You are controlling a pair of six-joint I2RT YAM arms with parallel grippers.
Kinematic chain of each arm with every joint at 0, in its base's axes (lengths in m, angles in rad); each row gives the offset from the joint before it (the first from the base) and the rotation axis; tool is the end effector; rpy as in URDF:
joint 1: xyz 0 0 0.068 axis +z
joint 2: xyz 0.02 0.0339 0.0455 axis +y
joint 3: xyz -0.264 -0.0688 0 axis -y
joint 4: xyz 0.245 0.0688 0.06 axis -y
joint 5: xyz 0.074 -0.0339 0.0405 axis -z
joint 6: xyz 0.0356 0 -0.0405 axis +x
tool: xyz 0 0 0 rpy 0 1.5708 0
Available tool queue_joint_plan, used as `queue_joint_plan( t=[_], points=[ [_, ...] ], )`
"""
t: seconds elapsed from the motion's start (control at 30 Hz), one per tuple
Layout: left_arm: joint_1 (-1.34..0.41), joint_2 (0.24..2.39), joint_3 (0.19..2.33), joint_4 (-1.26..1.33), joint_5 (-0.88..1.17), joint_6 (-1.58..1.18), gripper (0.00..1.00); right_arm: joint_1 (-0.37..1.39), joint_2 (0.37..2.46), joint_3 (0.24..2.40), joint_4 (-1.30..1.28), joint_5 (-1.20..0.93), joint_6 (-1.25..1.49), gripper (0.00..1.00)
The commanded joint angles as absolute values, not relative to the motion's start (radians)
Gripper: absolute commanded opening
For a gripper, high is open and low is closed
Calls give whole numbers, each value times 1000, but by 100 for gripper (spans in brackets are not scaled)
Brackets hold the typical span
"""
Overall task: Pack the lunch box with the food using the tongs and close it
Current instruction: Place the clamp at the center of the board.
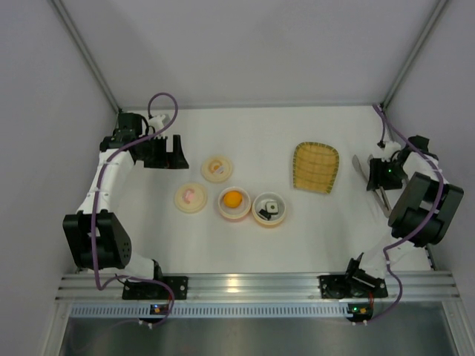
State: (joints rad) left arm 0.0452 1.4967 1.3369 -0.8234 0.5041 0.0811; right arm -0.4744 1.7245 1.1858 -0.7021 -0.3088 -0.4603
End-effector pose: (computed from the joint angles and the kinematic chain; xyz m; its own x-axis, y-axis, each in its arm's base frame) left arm 0.3106 -0.0032 0.3095 -0.8102 0.0344 -0.5851 0.2945 0.8869 -0.3558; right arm 0.3043 -0.1441 0.1981 -0.9084 -0.0093 -0.4180 -0.0624 0.9916 0.1136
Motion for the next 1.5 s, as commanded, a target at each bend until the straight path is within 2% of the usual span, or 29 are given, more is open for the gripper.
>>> queue_joint_plan(
  t=[0.0,0.2,0.5,0.93,1.07,1.3,1.47],
  points=[
    [48,1485,1341,-815,506,101,98,-482,1729,1166,-618,-304,-508,52],
    [46,1491,1344,-815,509,98,98,-482,1744,1157,-624,-295,-532,55],
    [48,1490,1353,-819,506,95,98,-482,1766,1147,-646,-268,-566,65],
    [46,1468,1350,-831,495,106,98,-482,1778,1150,-673,-265,-589,88],
    [46,1466,1358,-841,499,115,98,-482,1756,1178,-698,-279,-586,99],
    [46,1456,1356,-850,496,121,98,-482,1689,1287,-787,-336,-549,99],
    [46,1439,1351,-853,454,123,98,-482,1646,1449,-877,-406,-514,99]
  ],
)
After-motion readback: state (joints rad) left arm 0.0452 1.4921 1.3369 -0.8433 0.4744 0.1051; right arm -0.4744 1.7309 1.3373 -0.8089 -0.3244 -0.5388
